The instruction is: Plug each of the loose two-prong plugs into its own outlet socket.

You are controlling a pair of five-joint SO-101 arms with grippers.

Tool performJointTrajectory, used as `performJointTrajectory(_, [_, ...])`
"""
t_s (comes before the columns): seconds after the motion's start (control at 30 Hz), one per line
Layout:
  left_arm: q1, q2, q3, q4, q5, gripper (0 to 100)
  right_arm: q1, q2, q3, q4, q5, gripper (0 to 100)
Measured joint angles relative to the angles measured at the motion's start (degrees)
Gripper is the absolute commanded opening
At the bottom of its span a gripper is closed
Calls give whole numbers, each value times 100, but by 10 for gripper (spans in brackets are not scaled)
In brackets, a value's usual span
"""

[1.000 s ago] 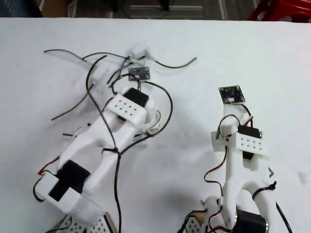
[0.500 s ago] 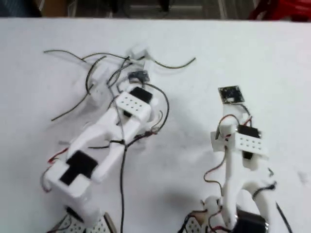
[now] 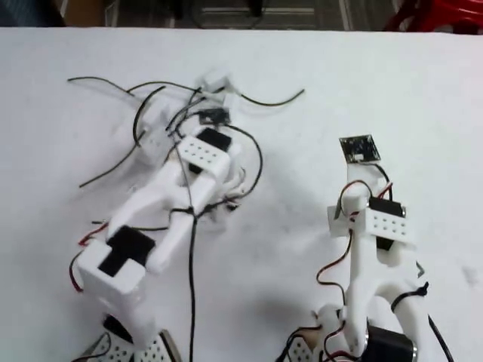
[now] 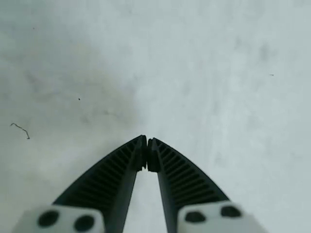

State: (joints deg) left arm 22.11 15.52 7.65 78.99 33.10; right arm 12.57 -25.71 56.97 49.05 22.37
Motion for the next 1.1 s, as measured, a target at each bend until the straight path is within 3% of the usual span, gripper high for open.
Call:
performJointTrajectory(0.23, [-492, -457, -756, 1424, -1785, 350, 0, 0, 123, -299, 0, 21])
performJointTrajectory(0.37, [-475, -457, -800, 1556, -2804, 350, 0, 0, 185, -299, 0, 21])
performJointTrajectory(0.6, [-519, -466, -413, 1565, -5187, 350, 0, 0, 185, -299, 0, 21])
performJointTrajectory(0.83, [-527, -466, 949, 668, -6884, 350, 0, 0, 185, -299, 0, 21])
performJointTrajectory(1.1, [-536, -545, 1626, -396, -7147, 350, 0, 0, 185, -299, 0, 21])
